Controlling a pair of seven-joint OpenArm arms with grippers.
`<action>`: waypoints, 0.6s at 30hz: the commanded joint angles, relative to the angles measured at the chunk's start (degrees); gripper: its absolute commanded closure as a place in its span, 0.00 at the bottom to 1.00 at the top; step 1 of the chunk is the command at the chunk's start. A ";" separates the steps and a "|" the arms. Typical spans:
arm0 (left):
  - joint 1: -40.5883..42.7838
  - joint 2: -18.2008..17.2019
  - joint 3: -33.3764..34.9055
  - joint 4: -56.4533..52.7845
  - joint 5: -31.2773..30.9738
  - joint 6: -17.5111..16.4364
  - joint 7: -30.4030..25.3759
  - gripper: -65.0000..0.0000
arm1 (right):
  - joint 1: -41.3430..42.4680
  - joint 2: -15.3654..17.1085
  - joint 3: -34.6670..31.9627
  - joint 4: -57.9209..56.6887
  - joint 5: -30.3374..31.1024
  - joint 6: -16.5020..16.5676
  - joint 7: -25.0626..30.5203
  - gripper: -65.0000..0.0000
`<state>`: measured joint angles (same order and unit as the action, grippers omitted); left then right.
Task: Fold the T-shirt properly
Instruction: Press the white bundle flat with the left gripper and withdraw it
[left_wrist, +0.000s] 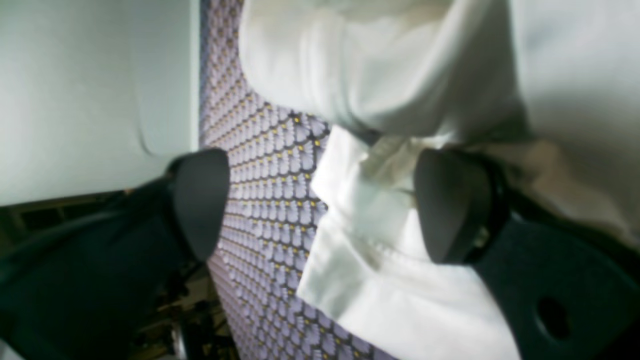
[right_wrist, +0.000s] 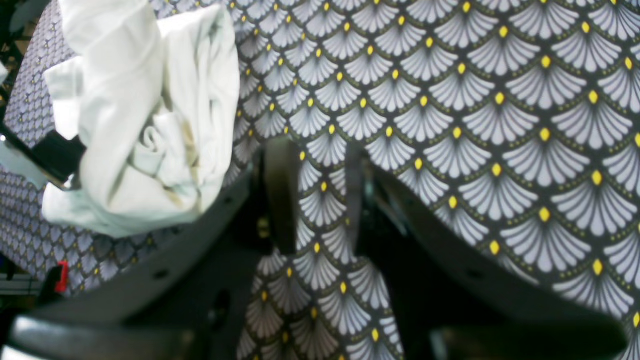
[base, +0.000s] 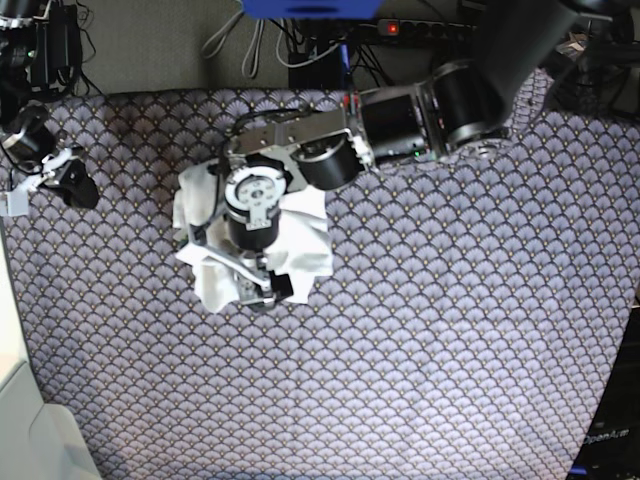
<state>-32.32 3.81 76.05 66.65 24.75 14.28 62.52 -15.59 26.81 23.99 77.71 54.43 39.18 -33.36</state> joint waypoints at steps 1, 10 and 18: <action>-1.05 0.71 -0.40 0.82 1.93 0.18 -0.50 0.15 | 0.43 1.19 0.50 0.75 1.35 0.82 1.23 0.74; 1.50 0.89 -15.96 13.83 5.01 0.27 -1.12 0.32 | 0.43 1.10 0.50 0.75 1.35 0.82 1.23 0.74; 5.02 -2.89 -34.07 21.13 4.83 0.18 -0.59 0.33 | 0.34 1.10 0.41 1.19 1.35 0.82 0.79 0.74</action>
<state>-26.11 0.47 42.11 86.94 28.56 14.02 62.33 -15.62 26.65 23.94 77.78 54.39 39.18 -33.71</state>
